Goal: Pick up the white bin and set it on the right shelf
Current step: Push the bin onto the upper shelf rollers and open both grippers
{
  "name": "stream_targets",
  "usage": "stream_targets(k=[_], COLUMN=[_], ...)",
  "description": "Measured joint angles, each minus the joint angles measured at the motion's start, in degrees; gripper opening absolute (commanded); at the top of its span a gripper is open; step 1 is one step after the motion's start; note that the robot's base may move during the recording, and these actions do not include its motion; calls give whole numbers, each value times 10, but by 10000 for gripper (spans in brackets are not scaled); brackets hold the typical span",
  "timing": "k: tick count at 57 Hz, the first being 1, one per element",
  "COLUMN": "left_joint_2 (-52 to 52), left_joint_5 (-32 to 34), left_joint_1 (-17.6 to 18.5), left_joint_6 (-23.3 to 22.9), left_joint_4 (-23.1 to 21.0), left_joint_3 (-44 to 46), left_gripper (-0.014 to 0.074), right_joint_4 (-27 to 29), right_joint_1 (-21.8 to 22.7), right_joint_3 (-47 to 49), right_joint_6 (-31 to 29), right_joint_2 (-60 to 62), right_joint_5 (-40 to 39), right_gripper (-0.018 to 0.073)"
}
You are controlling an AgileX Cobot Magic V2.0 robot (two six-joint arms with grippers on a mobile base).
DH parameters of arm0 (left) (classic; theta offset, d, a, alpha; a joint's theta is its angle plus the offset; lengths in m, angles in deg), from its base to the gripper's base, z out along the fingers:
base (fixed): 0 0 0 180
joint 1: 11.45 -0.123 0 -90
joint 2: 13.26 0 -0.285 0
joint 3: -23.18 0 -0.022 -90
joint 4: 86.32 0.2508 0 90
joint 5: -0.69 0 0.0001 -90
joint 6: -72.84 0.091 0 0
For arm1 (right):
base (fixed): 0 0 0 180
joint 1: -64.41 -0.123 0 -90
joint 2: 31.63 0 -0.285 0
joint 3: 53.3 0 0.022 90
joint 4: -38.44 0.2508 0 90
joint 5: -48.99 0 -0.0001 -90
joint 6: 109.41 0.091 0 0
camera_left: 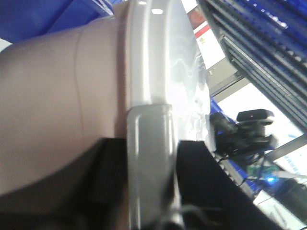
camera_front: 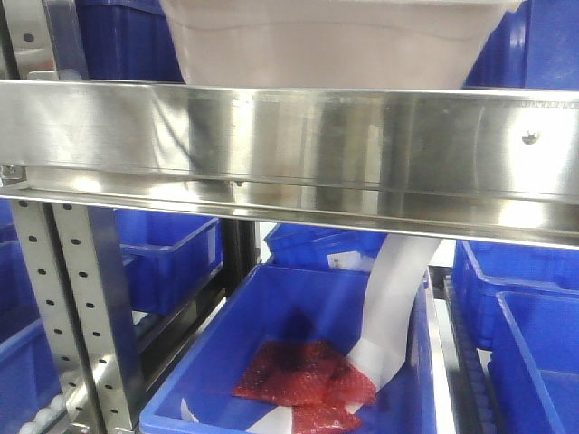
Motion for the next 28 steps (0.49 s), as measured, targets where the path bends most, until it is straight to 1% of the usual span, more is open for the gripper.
stream_targets(k=[4, 6, 19, 28], left_joint_2=[0, 0, 0, 0], left_joint_5=[1, 1, 23, 23], left_joint_1=[1, 1, 1, -3], left_joint_6=[1, 2, 4, 5], left_joint_4=[1, 1, 4, 4], left_joint_3=[0, 0, 0, 0], left_gripper=[552, 569, 565, 565], right_joint_4=[-4, -7, -14, -31], right_joint_1=[-2, -3, -3, 1], right_joint_3=[0, 0, 0, 0], right_joint_6=[-17, -27, -85, -99], right_joint_2=[0, 0, 0, 0], right_joint_5=[0, 0, -35, -63], right_gripper=[635, 636, 636, 636])
